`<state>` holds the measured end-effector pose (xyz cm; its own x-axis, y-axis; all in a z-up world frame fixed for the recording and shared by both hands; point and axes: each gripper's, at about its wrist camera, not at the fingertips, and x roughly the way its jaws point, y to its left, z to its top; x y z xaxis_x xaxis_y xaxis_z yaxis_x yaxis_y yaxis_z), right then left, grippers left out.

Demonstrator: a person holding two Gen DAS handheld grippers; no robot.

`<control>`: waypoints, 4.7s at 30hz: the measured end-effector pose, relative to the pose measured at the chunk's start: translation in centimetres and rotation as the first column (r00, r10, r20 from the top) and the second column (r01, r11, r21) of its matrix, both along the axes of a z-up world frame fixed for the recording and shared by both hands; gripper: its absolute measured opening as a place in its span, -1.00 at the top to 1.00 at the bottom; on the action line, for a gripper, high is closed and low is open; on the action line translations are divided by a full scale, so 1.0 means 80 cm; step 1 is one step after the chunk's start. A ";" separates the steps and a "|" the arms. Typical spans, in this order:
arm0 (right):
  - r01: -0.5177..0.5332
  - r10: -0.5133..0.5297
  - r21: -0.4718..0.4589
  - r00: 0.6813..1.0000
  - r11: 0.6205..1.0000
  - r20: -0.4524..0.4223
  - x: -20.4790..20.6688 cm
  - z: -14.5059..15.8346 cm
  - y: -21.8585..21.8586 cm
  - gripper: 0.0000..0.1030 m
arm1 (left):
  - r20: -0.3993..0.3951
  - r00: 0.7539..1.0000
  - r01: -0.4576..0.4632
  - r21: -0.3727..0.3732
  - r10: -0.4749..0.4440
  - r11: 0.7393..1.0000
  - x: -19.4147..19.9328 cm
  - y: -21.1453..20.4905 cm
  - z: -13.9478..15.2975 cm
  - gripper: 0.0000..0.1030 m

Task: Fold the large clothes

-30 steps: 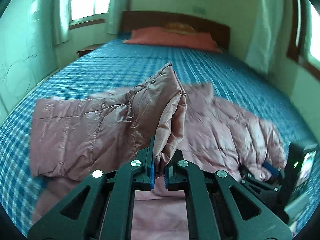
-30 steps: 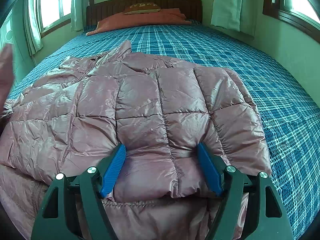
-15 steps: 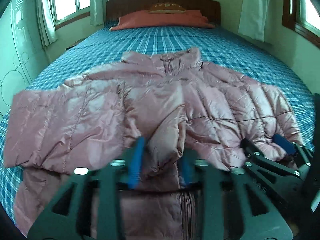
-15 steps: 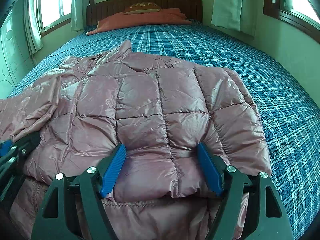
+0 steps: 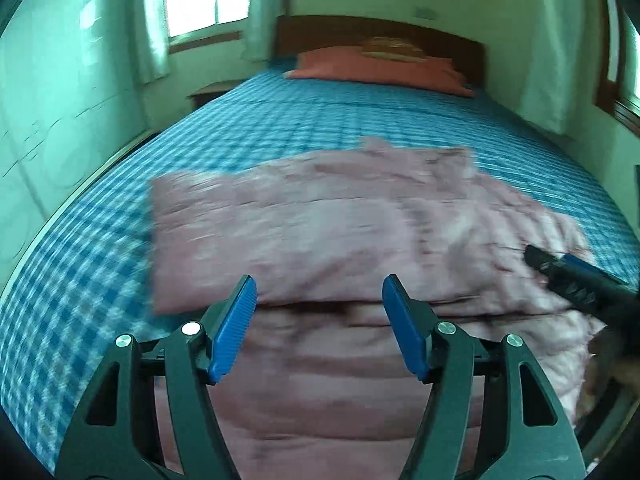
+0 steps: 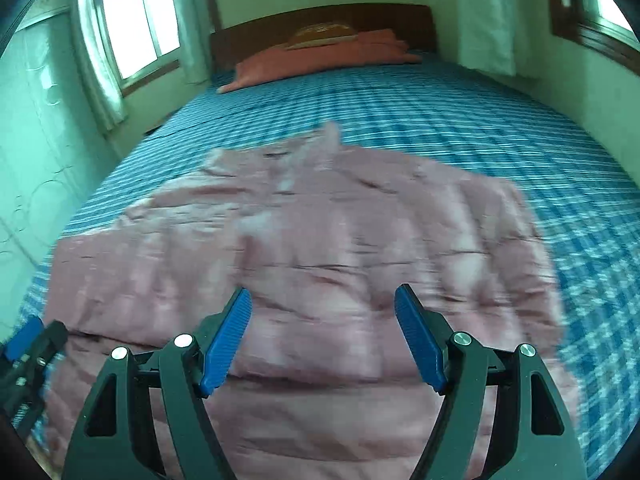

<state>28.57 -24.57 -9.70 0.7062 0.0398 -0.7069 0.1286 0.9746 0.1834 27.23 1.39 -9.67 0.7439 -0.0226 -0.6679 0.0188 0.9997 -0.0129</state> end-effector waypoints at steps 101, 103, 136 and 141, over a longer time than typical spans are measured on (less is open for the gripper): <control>0.325 -0.297 0.440 0.945 0.837 -0.135 -0.428 -0.068 -0.242 -0.20 | -0.351 0.895 -0.431 -0.533 0.273 0.728 -0.288 0.249 -0.070 -0.53; 0.307 -0.284 0.504 0.951 0.807 -0.125 -0.445 -0.070 -0.239 -0.20 | -0.361 0.897 -0.429 -0.581 0.254 0.692 -0.311 0.247 -0.072 -0.53; 0.185 -0.252 0.711 0.968 0.678 -0.011 -0.426 -0.086 -0.187 0.80 | -0.250 0.957 -0.285 -0.718 0.148 0.634 -0.289 0.198 -0.072 0.89; 0.119 -0.233 0.734 0.971 0.668 0.054 -0.440 -0.059 -0.186 0.82 | -0.160 0.978 -0.208 -0.744 0.133 0.635 -0.301 0.197 -0.036 0.91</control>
